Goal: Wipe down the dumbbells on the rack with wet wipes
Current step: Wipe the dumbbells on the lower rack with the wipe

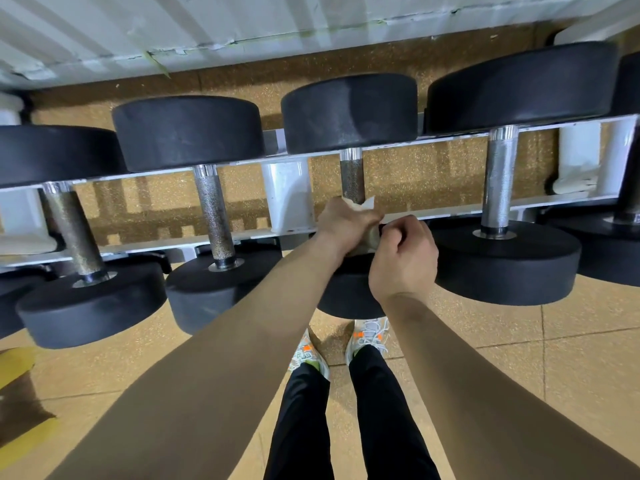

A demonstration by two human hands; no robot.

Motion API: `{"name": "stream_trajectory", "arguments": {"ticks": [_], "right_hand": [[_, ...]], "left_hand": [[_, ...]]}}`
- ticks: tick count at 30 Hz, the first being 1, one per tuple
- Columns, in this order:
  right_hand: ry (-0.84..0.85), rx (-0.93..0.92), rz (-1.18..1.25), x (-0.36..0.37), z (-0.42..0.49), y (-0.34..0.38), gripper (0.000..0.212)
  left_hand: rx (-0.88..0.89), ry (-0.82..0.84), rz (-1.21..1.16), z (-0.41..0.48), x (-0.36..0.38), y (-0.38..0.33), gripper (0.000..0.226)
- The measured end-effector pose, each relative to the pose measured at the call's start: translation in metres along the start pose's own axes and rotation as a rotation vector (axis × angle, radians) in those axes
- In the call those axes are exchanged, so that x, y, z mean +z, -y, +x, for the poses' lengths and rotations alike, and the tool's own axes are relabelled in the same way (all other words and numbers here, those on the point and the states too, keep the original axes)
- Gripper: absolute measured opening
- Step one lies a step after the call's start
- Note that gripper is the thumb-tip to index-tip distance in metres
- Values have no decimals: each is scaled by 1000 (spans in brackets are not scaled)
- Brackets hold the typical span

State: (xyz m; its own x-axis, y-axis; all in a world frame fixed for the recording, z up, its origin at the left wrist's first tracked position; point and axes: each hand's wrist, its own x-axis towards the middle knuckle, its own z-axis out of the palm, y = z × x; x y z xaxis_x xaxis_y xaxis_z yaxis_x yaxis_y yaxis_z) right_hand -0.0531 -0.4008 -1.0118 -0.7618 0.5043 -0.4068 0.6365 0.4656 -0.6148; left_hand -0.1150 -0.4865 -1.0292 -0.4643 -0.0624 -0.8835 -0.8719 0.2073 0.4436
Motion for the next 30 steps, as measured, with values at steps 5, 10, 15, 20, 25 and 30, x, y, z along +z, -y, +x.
{"name": "stream_trajectory", "arguments": {"ticks": [5,10,15,20,25,30], "right_hand": [[6,-10,-12,-1,1,-1,32],[49,13,-16,-5,0,1,29],[173,48,119,-15,0,2,28],[472,154,470,-48,4,20,59],[660,81,431,-63,18,38,19],[628,125,444,-55,36,36,17]], "left_hand": [[4,-161,-155,-8,9,1,28],[100,-251,-136,-41,-20,7,29],[173,9,-603,-80,-62,6,16],[117,259,-718,-88,-69,10,15],[164,208,-565,-79,-57,9,25],[271,-198,-116,-63,-63,15,23]]}}
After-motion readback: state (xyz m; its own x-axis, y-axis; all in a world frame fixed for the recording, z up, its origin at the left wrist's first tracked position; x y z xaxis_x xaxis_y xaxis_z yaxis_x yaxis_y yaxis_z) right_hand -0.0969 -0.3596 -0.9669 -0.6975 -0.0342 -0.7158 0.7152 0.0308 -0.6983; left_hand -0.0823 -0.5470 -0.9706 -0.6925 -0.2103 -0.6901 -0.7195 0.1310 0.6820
